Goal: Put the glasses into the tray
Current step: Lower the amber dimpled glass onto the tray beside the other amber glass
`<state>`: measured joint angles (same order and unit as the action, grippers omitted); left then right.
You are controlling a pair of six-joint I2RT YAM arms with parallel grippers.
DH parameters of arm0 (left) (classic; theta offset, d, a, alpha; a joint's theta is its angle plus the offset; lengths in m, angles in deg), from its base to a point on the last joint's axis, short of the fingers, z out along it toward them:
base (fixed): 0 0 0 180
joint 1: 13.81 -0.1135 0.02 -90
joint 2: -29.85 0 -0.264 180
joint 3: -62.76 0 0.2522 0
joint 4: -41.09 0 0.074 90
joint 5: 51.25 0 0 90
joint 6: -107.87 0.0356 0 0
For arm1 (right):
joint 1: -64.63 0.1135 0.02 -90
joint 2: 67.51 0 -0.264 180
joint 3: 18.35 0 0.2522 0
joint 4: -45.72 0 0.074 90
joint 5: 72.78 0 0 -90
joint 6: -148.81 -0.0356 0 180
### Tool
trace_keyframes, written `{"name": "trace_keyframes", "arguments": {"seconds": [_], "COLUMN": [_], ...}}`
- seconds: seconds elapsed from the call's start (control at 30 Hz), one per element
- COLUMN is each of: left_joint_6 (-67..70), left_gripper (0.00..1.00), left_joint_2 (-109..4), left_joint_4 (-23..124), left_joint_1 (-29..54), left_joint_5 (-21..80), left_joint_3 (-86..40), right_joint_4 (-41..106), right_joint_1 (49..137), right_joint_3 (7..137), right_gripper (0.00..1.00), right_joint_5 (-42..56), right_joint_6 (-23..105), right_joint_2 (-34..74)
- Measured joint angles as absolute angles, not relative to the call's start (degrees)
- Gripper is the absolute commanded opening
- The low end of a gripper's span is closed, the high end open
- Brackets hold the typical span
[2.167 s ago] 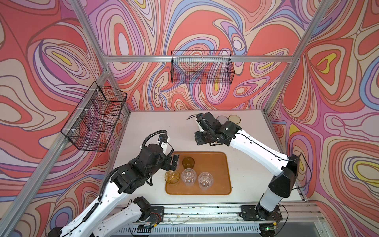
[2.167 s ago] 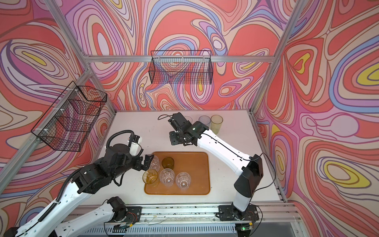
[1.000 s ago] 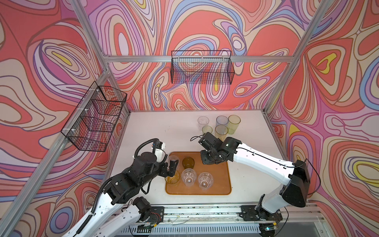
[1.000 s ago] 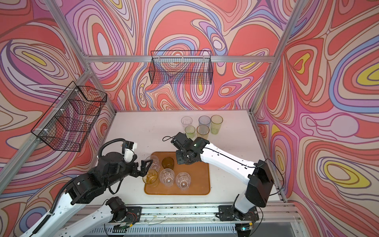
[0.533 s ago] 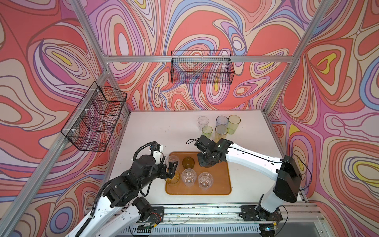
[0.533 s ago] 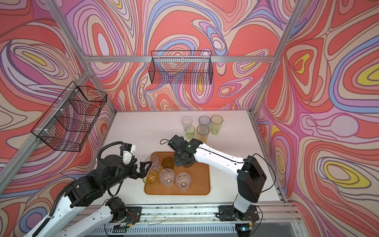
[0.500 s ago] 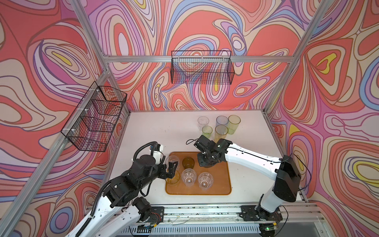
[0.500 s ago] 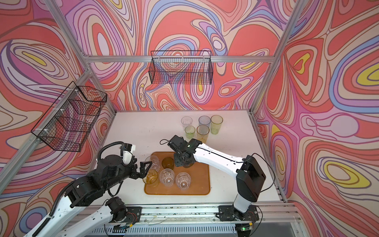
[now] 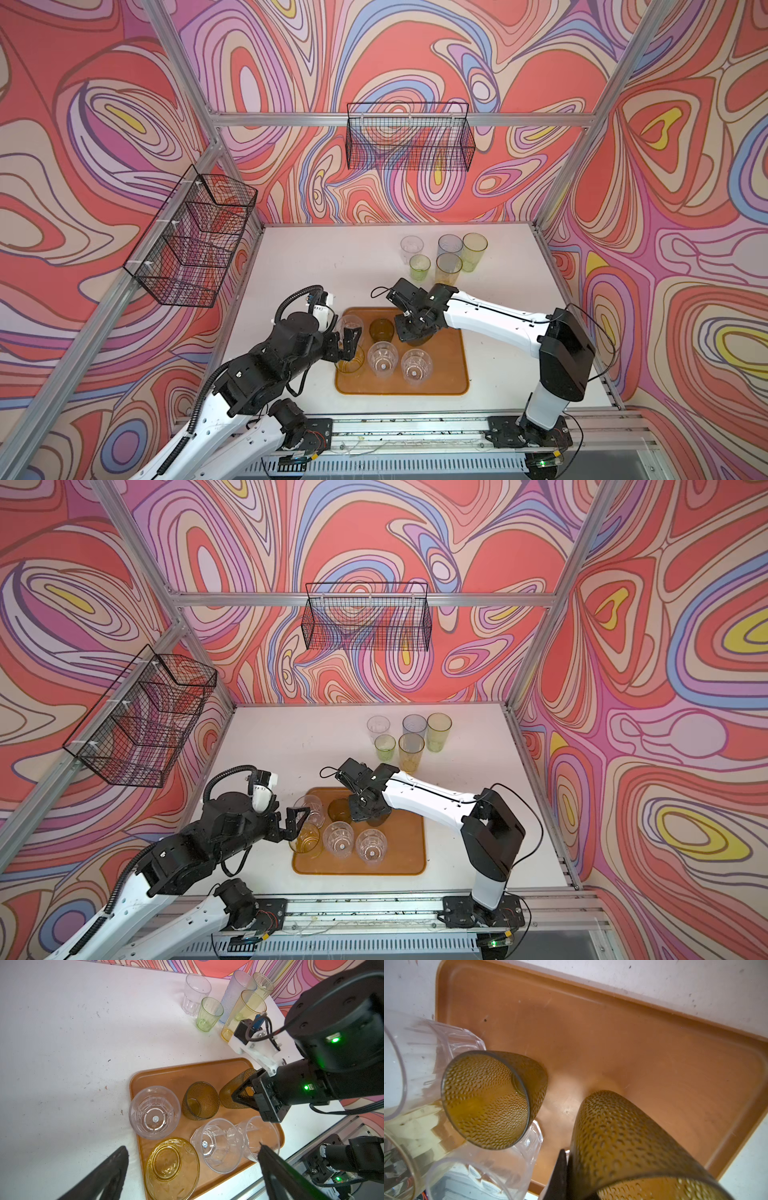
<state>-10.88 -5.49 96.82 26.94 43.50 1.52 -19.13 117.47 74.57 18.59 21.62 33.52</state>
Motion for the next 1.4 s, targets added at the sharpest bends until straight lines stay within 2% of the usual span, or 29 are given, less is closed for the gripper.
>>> {"name": "trace_keyframes", "arguments": {"seconds": [0.43,0.77,1.4], "left_joint_6": [-10.9,-10.9,-10.9], "left_gripper": [1.0,1.0,1.0], "left_joint_2": [-5.0,-3.9,-3.8], "left_joint_4": [96.8,96.9,97.0], "left_joint_1": [26.9,26.9,26.9], "left_joint_5": [43.7,43.7,43.6], "left_joint_3": [1.9,2.3,2.5], "right_joint_4": [-19.1,-21.0,-24.0], "right_joint_1": [118.2,118.8,118.9], "right_joint_3": [75.5,77.6,79.2], "right_gripper": [0.0,0.15,0.22], "right_joint_5": [17.5,17.5,19.3], "right_joint_6": [21.6,21.3,20.6], "right_joint_2": [36.3,37.0,36.3]}}
